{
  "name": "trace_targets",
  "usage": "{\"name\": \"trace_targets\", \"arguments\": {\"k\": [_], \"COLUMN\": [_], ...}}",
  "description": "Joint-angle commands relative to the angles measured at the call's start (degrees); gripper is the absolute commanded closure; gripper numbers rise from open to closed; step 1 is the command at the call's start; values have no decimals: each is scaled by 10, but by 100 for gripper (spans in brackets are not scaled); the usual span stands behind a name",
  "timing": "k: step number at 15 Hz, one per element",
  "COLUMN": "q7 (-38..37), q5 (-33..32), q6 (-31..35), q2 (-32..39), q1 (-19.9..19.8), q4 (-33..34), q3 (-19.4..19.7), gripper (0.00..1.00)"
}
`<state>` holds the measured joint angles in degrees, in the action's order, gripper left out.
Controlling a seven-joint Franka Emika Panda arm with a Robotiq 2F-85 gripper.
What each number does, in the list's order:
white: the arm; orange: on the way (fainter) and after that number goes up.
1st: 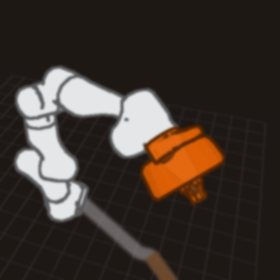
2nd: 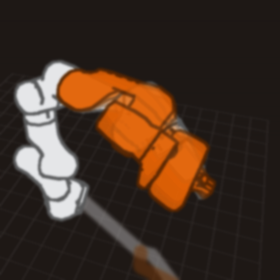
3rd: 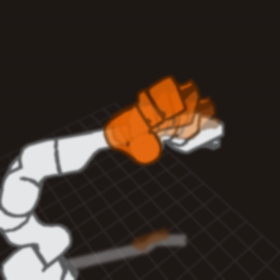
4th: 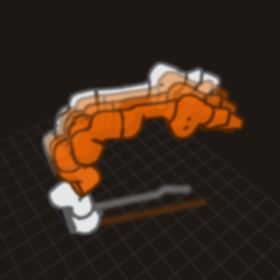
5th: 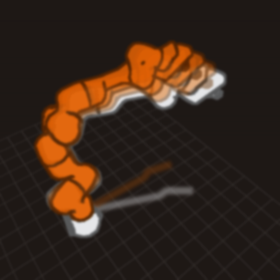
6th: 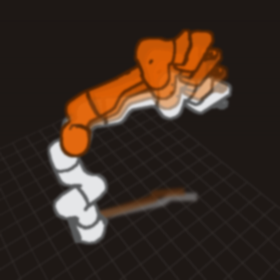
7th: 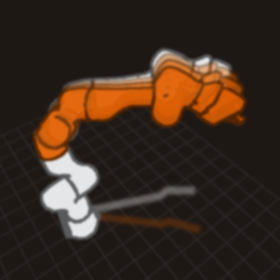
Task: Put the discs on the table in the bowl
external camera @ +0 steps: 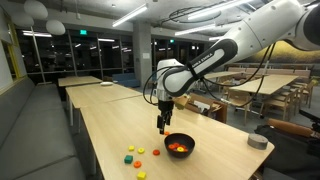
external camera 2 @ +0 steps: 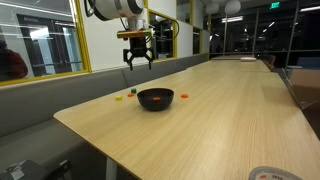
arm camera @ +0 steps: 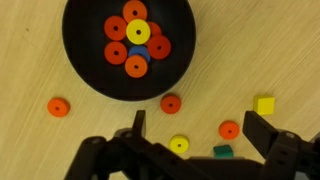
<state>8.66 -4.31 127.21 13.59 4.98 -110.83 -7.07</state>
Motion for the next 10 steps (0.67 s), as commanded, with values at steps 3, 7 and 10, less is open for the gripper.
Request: {"name": "trace_targets", "arguments": {"k": [3,7,10], "q7": [97,151,179], "q5": [7,-6,-8], "q6": [-24,-39,-51], "q2": [82,117,135], "q1": [-8,-20,-31], "q4": [81,111,132], "q3": [-4,2,4], "gripper": [0,0,0]}}
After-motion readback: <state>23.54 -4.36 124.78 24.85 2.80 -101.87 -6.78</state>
